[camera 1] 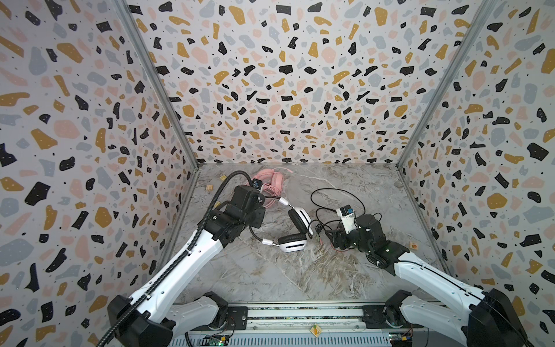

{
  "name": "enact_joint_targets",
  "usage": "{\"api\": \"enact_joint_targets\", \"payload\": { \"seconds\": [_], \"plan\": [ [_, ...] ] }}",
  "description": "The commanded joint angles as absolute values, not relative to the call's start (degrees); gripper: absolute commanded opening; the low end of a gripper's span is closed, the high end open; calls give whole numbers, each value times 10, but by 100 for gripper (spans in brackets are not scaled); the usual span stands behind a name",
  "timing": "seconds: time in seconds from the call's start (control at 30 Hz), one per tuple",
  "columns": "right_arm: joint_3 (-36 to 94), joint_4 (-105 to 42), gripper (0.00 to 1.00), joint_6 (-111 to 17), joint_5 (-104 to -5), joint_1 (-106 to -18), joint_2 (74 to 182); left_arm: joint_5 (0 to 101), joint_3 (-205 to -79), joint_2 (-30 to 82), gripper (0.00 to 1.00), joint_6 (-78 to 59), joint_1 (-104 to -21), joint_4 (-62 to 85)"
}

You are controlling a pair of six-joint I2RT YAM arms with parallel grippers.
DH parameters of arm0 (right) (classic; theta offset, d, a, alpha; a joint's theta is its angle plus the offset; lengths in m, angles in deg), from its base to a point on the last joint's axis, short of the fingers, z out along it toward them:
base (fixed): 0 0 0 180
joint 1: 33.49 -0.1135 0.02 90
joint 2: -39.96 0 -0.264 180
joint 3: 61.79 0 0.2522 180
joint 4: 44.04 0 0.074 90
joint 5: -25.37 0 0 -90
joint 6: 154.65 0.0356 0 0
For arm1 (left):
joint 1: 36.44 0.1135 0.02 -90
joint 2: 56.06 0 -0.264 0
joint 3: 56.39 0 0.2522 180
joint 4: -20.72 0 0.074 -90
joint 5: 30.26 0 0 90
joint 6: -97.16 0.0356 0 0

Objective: Wrap the headphones
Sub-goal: 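Release the headband with the right gripper and move it to the black cable, then grasp the black braided cable with the right gripper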

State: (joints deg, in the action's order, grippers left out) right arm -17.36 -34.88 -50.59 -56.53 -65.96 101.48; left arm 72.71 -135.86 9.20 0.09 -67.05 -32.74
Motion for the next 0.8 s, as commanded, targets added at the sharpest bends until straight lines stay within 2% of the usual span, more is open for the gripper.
{"api": "enact_joint_targets", "payload": {
  "seconds": [0.0, 0.2, 0.23, 0.33, 0.47, 0.6, 0.77],
  "plan": [
    [-172, -416, 72, -484, -542, -651, 1051, 694, -1400, 69, 0, -2, -665, -300],
    [-187, -509, 66, -468, -507, -629, 1126, 696, -1404, 52, 0, -7, -660, -306],
    [-196, -529, 62, -465, -499, -629, 1127, 695, -1404, 50, 0, -7, -659, -306],
    [-198, -543, 35, -464, -505, -629, 1123, 701, -1405, 48, 0, -2, -656, -312],
    [-189, -533, 16, -491, -535, -626, 1080, 701, -1404, 47, 0, 2, -650, -312],
    [-133, -465, 14, -515, -559, -619, 1021, 712, -1395, 45, 0, 7, -645, -301],
    [13, -341, 12, -561, -609, -620, 946, 707, -1381, 52, 0, 12, -631, -288]
  ]
}}
